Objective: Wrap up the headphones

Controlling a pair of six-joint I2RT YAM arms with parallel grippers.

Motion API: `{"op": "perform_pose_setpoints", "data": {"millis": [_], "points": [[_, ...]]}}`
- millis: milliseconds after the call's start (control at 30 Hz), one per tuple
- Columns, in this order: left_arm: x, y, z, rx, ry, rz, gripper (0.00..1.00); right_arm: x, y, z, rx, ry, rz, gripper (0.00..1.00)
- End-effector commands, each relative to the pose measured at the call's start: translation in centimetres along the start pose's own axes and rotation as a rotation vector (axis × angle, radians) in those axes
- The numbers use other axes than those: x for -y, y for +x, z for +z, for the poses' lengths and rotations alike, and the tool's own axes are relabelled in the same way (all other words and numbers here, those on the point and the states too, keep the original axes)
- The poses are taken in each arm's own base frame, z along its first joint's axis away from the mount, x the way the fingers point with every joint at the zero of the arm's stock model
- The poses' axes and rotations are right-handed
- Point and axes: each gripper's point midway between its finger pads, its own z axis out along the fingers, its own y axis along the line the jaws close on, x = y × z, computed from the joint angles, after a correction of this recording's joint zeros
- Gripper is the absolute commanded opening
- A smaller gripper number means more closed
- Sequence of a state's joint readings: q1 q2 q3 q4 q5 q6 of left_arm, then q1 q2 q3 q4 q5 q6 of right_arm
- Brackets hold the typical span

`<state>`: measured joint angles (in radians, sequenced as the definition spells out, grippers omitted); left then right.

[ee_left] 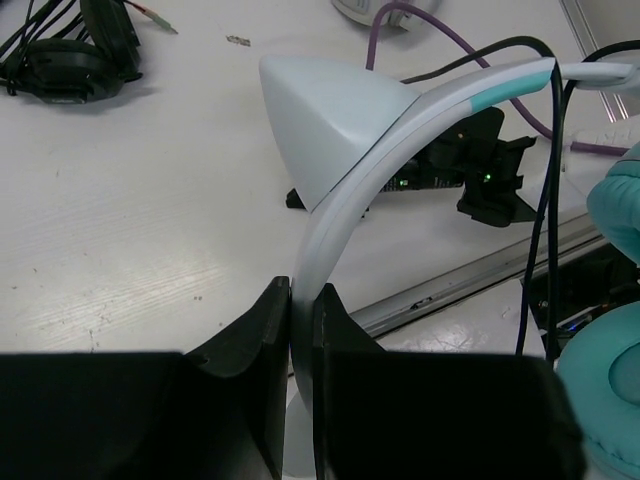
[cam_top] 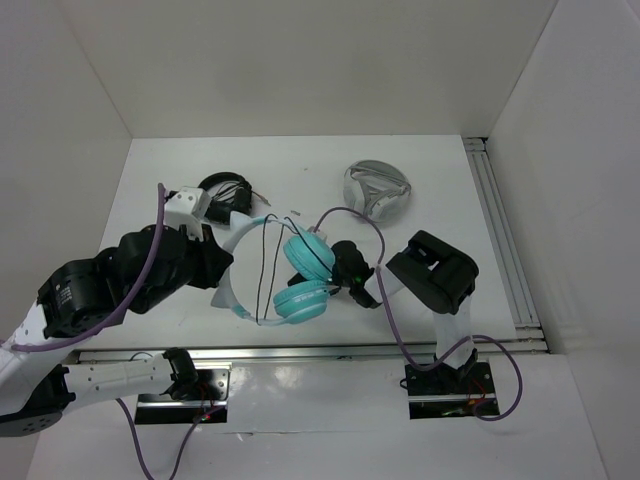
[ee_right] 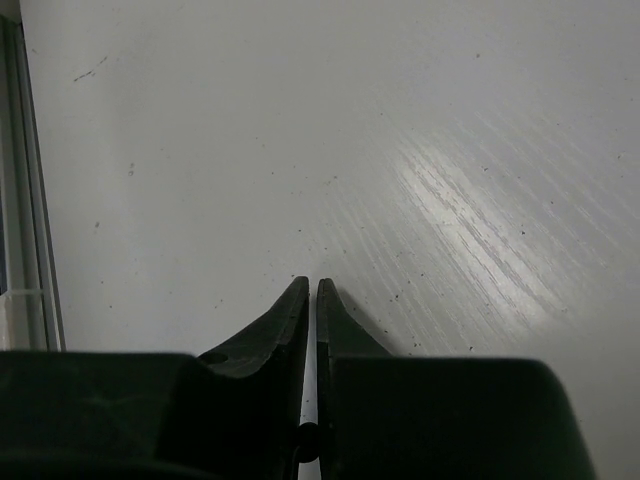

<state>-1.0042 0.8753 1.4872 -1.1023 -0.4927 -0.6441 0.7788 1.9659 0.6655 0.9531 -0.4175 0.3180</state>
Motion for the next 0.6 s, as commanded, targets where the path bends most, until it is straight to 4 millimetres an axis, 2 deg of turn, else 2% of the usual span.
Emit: {"op": "perform_pose_setpoints", "data": {"millis": [0, 167, 233, 267, 300, 367, 400, 433, 467, 500, 533, 567], "points": [[0.3, -3.1, -0.9, 0.122, -0.003, -0.157, 0.00, 0.0, -1.1, -0.1, 0.047, -0.012, -0.007, 0.00], [-3.1, -3.8, -1.3, 0.210, -0.172, -0.316, 0.00, -1.0, -0.6, -1.0, 0.043, 0.054, 0.021, 0.00], [-4.5, -4.2, -1.2, 0.259, -0.249, -0.356, 0.00, -3.0, -0.7, -1.2, 0.043, 0.049, 0.002, 0.00], [-4.9, -4.4, -1.3, 0.280, -0.268, -0.388, 0.00, -2.8, 0.1, -1.5, 0.023, 0.093, 0.005, 0.00], [-5.2, -4.8, -1.1, 0.295, -0.292, -0.402, 0.00, -4.3, 0.6, -1.4, 0.009, 0.085, -0.008, 0.00], [-5.5, -5.7, -0.7, 0.326, -0.345, -0.419, 0.00, -5.7, 0.6, -1.9, 0.004, 0.098, -0.024, 0.00], [-6.2, -5.8, -0.6, 0.330, -0.385, -0.430, 0.00, -6.8, 1.3, -2.0, -0.006, 0.104, -0.039, 0.00], [-6.5, -6.5, -0.7, 0.355, -0.412, -0.438, 0.00, -8.0, 0.5, -2.3, 0.015, 0.098, -0.052, 0.00], [-6.8, -6.5, 0.0, 0.345, -0.455, -0.420, 0.00, -8.6, 1.2, -2.7, -0.013, 0.110, -0.070, 0.00], [-7.0, -6.7, 0.2, 0.345, -0.479, -0.430, 0.00, -8.8, 1.1, -3.0, 0.000, 0.158, -0.085, 0.00], [-8.0, -7.1, 0.2, 0.357, -0.533, -0.423, 0.00, -10.9, 2.1, -3.3, -0.021, 0.143, -0.122, 0.00], [-8.5, -7.5, 0.4, 0.360, -0.565, -0.421, 0.00, -12.4, 1.1, -3.7, 0.004, 0.137, -0.134, 0.00]]}}
